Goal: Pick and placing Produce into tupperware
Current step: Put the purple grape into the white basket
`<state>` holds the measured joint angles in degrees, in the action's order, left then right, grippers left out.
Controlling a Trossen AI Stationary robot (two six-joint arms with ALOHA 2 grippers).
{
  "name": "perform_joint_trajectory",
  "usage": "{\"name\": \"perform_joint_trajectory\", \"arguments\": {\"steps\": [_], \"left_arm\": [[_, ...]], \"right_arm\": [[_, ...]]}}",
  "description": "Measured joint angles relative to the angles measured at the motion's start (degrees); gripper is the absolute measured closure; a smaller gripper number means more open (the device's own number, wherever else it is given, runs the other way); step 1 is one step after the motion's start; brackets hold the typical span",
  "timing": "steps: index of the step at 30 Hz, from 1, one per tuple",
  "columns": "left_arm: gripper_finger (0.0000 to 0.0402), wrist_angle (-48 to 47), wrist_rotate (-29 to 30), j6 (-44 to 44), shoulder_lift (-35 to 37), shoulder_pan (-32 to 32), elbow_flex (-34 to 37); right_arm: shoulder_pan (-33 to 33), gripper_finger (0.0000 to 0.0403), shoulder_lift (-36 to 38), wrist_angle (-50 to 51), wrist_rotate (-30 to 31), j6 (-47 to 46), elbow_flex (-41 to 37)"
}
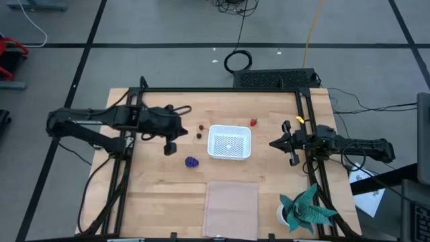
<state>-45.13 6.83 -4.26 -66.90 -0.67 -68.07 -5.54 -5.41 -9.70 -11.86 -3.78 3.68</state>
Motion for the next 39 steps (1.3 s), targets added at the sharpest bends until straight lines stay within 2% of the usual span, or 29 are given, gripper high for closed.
{"name": "perform_joint_trajectory", "arguments": {"steps": [7,13,22,27,30,39], "left_arm": [[0.0376,-13.28,-0.02,-1.07,-8.13,-0.15,-9.07],[0.0376,-22.03,-0.22,-3.40,-13.62,-0.10,-12.01],[0.0376,-22.51,-0.39,-1.68,-19.49,-0.18,-12.05],[0.0376,-22.68,-3.82,0.26,-21.72,-0.04,-12.05],[0.0376,-22.46,-3.94,0.57,-22.95,-0.05,-12.05],[0.0375,-20.69,-8.69,1.53,-23.06,0.04,-12.05]], "right_arm": [[0.00,0.0403,0.00,0.12,0.02,-0.06,0.00],[0.02,0.0403,0.00,0.11,0.02,-0.06,0.02],[0.01,0.0403,0.00,0.14,0.02,-0.08,0.02],[0.02,0.0403,0.00,0.33,0.04,-0.08,0.02],[0.02,0.0403,0.00,0.55,0.02,-0.08,0.02],[0.01,0.0403,0.00,0.88,0.04,-0.06,0.02]]}}
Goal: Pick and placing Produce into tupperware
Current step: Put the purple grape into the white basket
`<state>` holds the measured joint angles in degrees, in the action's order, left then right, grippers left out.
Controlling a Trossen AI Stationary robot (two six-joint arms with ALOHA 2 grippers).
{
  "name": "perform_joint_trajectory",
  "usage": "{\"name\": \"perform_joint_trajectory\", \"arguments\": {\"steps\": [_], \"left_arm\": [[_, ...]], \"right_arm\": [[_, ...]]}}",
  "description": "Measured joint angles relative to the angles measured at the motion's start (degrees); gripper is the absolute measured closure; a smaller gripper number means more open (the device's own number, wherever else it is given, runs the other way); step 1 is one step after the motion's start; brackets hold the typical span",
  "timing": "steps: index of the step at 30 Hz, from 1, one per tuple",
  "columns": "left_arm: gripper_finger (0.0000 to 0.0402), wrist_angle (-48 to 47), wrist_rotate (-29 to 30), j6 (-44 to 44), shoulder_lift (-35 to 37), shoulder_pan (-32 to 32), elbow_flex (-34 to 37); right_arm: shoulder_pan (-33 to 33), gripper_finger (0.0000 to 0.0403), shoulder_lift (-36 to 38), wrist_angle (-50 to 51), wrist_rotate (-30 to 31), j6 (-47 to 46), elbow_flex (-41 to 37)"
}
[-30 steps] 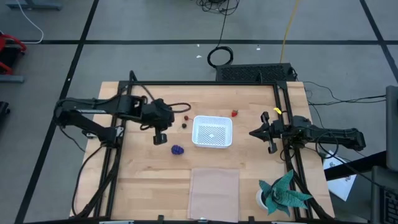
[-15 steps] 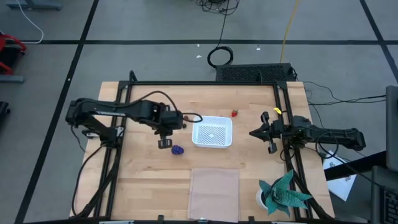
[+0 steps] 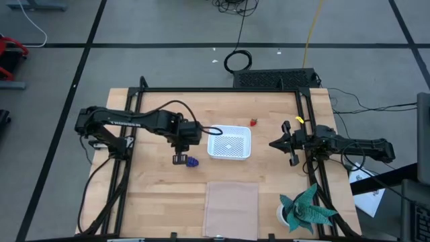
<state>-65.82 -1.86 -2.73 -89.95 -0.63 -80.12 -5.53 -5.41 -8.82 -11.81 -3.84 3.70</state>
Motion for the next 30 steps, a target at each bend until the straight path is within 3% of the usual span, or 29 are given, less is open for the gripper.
{"name": "perform_joint_trajectory", "arguments": {"steps": [6,20,25,30], "left_arm": [[0.0337,0.12,-0.88,0.01,0.02,0.01,0.00],[0.0138,0.44,-1.30,-1.98,0.02,-0.04,0.00],[0.0101,-0.20,-1.30,-2.09,0.02,-0.04,0.00],[0.0092,-0.09,-1.30,-1.96,0.02,-0.06,0.00]], "right_arm": [[0.00,0.0403,0.00,-0.04,0.00,-0.02,0.00],[0.00,0.0403,0.00,-0.11,0.00,0.00,0.00],[-0.01,0.0403,0.00,-0.11,0.00,0.00,0.00],[-0.01,0.0403,0.00,-0.11,0.00,0.00,0.00]]}}
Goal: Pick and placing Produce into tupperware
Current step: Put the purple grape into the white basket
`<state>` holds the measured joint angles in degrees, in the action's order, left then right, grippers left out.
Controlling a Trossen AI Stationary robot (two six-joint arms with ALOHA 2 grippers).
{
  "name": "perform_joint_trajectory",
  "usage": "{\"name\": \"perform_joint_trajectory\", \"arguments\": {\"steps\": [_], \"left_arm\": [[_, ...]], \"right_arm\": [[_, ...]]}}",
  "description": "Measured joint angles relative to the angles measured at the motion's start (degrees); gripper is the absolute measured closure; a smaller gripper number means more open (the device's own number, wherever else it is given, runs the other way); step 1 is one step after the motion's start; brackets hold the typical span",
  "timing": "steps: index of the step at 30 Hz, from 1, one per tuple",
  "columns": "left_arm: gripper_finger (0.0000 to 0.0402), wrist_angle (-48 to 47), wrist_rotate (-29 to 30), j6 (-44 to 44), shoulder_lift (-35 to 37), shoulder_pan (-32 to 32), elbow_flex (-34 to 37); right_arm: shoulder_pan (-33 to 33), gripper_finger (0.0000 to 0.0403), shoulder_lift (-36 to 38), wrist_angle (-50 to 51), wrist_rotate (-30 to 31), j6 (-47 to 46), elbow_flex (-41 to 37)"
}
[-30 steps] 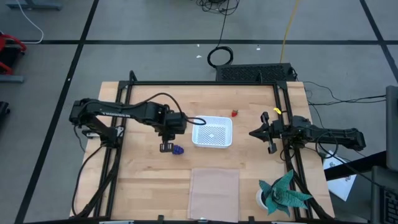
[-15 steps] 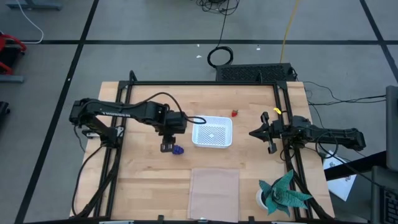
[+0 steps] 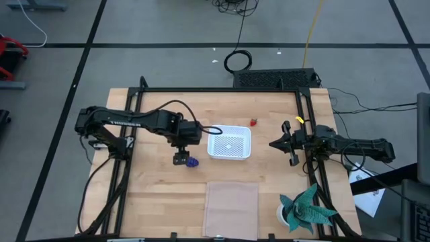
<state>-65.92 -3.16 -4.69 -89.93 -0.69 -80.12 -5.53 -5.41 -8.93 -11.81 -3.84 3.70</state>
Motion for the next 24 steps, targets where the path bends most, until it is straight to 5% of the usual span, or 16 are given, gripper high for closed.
{"name": "perform_joint_trajectory", "arguments": {"steps": [24], "left_arm": [[0.0092,21.17,-2.27,3.50,0.04,-1.81,14.16]], "right_arm": [[0.01,0.0403,-0.02,0.20,0.00,0.11,0.00]]}}
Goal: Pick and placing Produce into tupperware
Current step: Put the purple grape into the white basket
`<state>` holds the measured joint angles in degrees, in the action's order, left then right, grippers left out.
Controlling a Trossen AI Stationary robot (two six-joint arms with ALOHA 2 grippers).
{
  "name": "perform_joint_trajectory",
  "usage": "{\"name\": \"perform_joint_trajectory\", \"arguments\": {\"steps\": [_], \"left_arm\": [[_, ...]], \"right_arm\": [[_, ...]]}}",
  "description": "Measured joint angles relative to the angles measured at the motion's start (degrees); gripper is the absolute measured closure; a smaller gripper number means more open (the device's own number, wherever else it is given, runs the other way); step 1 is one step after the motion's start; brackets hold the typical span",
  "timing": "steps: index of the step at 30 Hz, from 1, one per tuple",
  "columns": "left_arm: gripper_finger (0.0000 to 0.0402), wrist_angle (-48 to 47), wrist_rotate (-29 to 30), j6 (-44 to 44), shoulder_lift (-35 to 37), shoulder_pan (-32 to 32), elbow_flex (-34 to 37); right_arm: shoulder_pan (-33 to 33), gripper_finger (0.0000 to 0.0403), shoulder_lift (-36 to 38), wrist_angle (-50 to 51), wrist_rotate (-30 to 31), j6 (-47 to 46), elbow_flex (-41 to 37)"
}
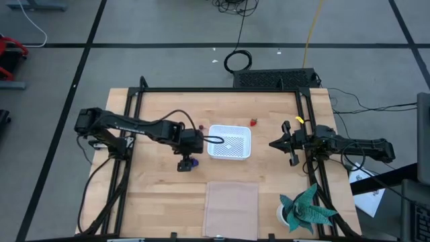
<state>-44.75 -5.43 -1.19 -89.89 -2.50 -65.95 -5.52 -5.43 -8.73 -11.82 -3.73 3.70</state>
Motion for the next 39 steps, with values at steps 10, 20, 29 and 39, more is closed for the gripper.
{"name": "perform_joint_trajectory", "arguments": {"steps": [10,20,29,39], "left_arm": [[0.0092,5.84,-2.62,0.18,0.00,0.00,4.57],[0.0092,12.24,-3.58,0.72,0.00,0.00,9.84],[0.0092,15.59,-3.58,0.72,0.00,-0.27,13.05],[0.0092,21.69,-1.26,1.97,0.00,-1.40,17.41]], "right_arm": [[-0.02,0.0403,0.00,0.07,3.20,0.28,-0.46],[-0.02,0.0403,0.00,0.02,4.54,0.32,-0.66],[-0.02,0.0403,0.00,0.04,4.53,0.05,-0.72],[-0.02,0.0403,0.00,0.04,4.53,-0.07,-0.81]]}}
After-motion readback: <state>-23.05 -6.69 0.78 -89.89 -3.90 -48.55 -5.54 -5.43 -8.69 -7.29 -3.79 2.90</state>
